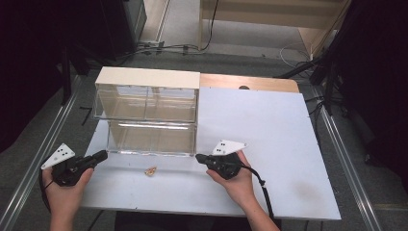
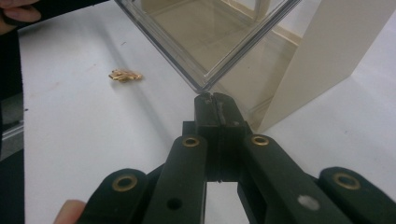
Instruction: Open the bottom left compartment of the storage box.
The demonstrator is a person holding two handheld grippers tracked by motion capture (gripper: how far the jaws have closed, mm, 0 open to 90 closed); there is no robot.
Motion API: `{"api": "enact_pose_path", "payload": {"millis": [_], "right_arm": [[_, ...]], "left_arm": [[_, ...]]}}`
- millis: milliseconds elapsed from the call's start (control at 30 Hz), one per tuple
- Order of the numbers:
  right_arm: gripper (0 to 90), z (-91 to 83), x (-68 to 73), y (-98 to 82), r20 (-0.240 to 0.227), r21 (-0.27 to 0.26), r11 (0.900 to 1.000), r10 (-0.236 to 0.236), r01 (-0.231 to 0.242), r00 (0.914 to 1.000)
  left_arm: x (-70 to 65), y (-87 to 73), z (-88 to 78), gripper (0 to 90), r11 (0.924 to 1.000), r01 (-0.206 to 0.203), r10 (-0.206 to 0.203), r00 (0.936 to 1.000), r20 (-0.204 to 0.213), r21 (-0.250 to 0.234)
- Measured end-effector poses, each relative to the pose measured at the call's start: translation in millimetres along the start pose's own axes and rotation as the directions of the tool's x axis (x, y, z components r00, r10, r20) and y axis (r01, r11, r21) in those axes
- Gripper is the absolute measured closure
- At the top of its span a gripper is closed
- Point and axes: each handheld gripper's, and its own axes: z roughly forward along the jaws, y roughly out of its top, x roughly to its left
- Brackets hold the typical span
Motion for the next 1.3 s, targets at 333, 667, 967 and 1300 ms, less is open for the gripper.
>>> {"api": "enact_pose_path", "payload": {"millis": [333,667,967,1300], "right_arm": [[88.1,1.3,1.2,0.0,0.014,-0.002,1.0,-0.021,0.021,0.9997],[88.2,2.2,1.7,-0.4,0.016,0.002,1.0,-0.028,0.028,0.9995],[88.3,2.2,1.1,-0.5,0.01,-0.002,1.0,-0.025,0.025,0.9996],[88.3,-0.8,0.8,1.3,0.012,-0.026,0.999,-0.023,0.023,0.9997]], "left_arm": [[0.6,1.8,-4.1,89.7,0.9991,0.018,-0.017,0.9995,0.027,-0.038],[0.3,1.9,-3.8,89.7,0.9997,0.005,-0.005,0.9999,0.015,-0.025],[0.0,2.2,-4.0,89.6,0.9997,0.004,-0.004,0.9999,0.017,-0.025],[0.0,1.8,-4.0,89.4,0.9998,0.0,0.0,0.9999,0.014,-0.018]]}}
